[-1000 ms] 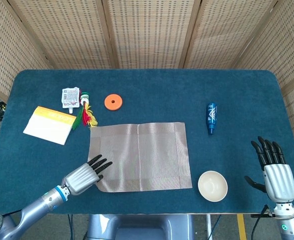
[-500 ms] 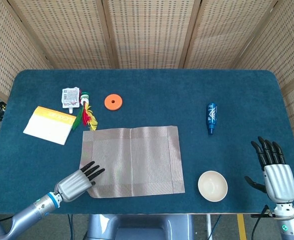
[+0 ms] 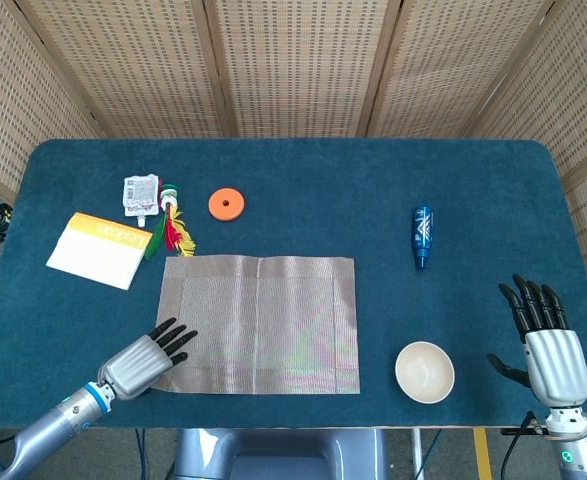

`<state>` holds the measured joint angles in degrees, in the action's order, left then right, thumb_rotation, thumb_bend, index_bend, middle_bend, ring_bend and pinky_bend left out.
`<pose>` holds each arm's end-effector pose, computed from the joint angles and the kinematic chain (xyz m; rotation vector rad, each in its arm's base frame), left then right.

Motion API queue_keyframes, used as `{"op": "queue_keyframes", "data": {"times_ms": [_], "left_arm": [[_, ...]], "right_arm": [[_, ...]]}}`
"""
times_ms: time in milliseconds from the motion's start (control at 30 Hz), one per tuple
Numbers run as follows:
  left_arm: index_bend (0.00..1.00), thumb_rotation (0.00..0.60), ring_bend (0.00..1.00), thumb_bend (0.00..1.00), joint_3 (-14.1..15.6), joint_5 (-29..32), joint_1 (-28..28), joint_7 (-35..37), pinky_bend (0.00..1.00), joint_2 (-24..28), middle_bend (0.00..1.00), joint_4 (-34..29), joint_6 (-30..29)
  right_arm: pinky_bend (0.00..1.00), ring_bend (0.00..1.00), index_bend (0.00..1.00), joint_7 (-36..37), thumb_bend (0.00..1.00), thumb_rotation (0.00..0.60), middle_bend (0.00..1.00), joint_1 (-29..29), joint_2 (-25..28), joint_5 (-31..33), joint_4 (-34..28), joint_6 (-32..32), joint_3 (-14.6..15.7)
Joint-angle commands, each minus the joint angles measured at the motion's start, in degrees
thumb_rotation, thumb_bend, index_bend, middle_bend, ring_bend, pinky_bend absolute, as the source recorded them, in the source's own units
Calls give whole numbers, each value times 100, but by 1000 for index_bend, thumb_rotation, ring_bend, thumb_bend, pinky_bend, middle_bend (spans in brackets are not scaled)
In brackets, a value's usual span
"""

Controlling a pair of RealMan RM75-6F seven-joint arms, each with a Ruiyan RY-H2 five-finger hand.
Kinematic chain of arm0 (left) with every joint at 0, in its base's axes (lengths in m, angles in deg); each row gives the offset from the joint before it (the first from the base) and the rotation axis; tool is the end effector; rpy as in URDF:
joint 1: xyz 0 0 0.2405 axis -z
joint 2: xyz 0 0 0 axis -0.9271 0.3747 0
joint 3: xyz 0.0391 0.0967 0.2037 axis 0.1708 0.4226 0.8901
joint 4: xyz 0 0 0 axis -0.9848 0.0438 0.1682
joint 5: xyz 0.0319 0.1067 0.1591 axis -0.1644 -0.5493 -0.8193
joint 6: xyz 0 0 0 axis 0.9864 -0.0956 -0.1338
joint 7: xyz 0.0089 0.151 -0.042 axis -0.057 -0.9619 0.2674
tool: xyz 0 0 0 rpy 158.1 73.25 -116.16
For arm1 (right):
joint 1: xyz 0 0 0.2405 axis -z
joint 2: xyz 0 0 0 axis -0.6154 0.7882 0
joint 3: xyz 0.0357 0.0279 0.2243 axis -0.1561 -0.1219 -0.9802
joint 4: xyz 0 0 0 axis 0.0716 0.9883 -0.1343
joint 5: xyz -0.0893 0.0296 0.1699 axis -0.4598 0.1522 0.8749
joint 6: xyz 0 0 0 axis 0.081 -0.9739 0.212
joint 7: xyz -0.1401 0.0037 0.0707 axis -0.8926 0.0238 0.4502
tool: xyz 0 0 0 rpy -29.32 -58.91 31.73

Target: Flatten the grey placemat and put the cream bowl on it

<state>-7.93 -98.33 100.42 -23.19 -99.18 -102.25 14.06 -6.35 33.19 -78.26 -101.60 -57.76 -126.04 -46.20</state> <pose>-0.2045 0.2036 0.0156 -2.3843 -0.5738 -0.5891 -0.2500 -0.1899 0.1542 1.4062 -0.8036 1.0326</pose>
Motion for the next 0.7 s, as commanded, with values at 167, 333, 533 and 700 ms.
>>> {"op": "queue_keyframes", "data": {"times_ms": [167,333,533,700], "left_arm": [[0,600,0,0,-182,-139,-252,1408,0,781,0,-455,-997],[0,600,0,0,-729,590,-738,998,0,784,0,-661,-1848],[0,600,0,0,-1182,1382,-1209,132,0,614,0,-1048,-2509],[0,600,0,0,-1283,1529,-1332,88,0,641,0,-1155,-2576]], "right_arm": [[0,0,102,-129,0,600,0,-2,12,285,-23,174,-47],[0,0,96,-288,0,600,0,-12,87,754,-122,491,-87],[0,0,114,-288,0,600,0,-1,162,915,-214,805,59],[0,0,166,114,0,600,0,-14,202,125,120,697,362]]}}
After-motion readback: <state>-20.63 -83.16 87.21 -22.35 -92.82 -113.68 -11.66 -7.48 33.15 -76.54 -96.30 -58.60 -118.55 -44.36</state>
